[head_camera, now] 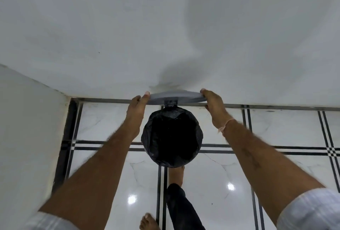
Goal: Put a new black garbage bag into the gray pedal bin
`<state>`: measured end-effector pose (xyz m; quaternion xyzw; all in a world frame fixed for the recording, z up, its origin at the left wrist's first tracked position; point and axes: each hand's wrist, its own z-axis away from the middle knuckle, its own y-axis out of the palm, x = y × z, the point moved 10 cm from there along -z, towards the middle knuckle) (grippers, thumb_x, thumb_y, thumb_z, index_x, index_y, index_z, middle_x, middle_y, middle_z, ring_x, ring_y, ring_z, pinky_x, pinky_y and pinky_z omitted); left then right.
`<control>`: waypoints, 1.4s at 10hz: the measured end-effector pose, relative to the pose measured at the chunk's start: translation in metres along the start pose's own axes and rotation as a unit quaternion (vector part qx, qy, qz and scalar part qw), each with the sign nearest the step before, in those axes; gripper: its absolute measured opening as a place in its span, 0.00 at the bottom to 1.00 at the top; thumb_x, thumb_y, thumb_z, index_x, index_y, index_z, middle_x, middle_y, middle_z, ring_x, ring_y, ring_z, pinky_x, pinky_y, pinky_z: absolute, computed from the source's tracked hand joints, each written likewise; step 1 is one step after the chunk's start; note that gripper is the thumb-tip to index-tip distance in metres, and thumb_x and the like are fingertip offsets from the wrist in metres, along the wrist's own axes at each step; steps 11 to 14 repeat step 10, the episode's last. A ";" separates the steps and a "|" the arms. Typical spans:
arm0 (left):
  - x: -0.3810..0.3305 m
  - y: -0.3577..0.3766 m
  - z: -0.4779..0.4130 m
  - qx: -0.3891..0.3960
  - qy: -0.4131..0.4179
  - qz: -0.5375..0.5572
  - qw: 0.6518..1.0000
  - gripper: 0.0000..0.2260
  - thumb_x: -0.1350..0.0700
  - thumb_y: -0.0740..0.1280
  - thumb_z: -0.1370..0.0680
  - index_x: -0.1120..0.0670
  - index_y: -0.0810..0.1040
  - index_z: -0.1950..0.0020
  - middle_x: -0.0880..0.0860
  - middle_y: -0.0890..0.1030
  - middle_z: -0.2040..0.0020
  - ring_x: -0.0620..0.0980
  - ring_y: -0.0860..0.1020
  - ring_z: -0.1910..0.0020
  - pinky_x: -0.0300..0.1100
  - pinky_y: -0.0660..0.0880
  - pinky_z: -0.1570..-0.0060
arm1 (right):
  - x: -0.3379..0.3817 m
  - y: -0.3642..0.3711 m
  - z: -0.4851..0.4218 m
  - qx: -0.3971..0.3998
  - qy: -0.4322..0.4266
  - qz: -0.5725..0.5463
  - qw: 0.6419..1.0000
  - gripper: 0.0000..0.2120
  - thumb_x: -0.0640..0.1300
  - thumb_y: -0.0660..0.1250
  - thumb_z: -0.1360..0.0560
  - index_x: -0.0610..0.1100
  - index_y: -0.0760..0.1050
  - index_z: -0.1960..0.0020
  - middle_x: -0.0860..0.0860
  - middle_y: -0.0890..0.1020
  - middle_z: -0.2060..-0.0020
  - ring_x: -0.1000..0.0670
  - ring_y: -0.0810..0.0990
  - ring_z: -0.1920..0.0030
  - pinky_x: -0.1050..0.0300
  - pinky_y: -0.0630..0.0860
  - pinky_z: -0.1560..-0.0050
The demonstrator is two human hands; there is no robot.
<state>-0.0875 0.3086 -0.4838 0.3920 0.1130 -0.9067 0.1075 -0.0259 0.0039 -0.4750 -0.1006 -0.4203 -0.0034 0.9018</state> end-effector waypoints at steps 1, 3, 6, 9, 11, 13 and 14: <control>0.011 -0.008 0.015 0.001 0.034 -0.012 0.999 0.17 0.40 0.69 0.23 0.49 0.79 0.40 0.47 0.79 0.39 0.50 0.75 0.35 0.47 0.72 0.37 | -0.013 -0.005 0.019 -0.016 -0.023 0.071 0.997 0.12 0.56 0.68 0.28 0.51 0.83 0.50 0.55 0.83 0.51 0.49 0.79 0.42 0.44 0.72 0.27; 0.067 -0.016 0.039 0.001 0.074 -0.046 0.996 0.31 0.36 0.73 0.31 0.46 0.77 0.31 0.46 0.81 0.35 0.48 0.80 0.36 0.51 0.77 0.34 | -0.059 -0.010 0.058 -0.037 -0.065 0.153 0.985 0.23 0.51 0.69 0.23 0.45 0.79 0.30 0.50 0.82 0.37 0.50 0.79 0.38 0.58 0.72 0.32; 0.173 -0.006 0.056 -0.038 0.127 -0.125 0.983 0.39 0.51 0.79 0.27 0.50 0.65 0.21 0.44 0.75 0.30 0.49 0.75 0.32 0.43 0.75 0.35 | -0.176 0.003 0.065 -0.035 -0.148 0.229 0.962 0.29 0.57 0.70 0.24 0.47 0.70 0.28 0.47 0.76 0.30 0.44 0.76 0.31 0.40 0.76 0.31; 0.247 0.011 0.027 -0.063 0.224 -0.190 0.954 0.45 0.47 0.78 0.26 0.54 0.56 0.17 0.51 0.64 0.18 0.53 0.68 0.22 0.51 0.75 0.31 | -0.241 0.016 0.037 -0.008 -0.205 0.285 0.937 0.35 0.55 0.66 0.18 0.48 0.55 0.17 0.47 0.53 0.16 0.42 0.59 0.17 0.51 0.66 0.25; 0.242 0.011 0.040 -0.061 0.230 -0.224 0.945 0.44 0.40 0.75 0.26 0.50 0.56 0.18 0.49 0.68 0.21 0.54 0.72 0.26 0.56 0.79 0.36 | -0.235 0.007 0.044 -0.010 -0.200 0.307 0.931 0.35 0.54 0.68 0.19 0.46 0.58 0.18 0.46 0.58 0.17 0.43 0.59 0.17 0.52 0.63 0.23; 0.242 0.011 0.040 -0.061 0.230 -0.224 0.945 0.44 0.40 0.75 0.26 0.50 0.56 0.18 0.49 0.68 0.21 0.54 0.72 0.26 0.56 0.79 0.36 | -0.235 0.007 0.044 -0.010 -0.200 0.307 0.931 0.35 0.54 0.68 0.19 0.46 0.58 0.18 0.46 0.58 0.17 0.43 0.59 0.17 0.52 0.63 0.23; 0.242 0.011 0.040 -0.061 0.230 -0.224 0.945 0.44 0.40 0.75 0.26 0.50 0.56 0.18 0.49 0.68 0.21 0.54 0.72 0.26 0.56 0.79 0.36 | -0.235 0.007 0.044 -0.010 -0.200 0.307 0.931 0.35 0.54 0.68 0.19 0.46 0.58 0.18 0.46 0.58 0.17 0.43 0.59 0.17 0.52 0.63 0.23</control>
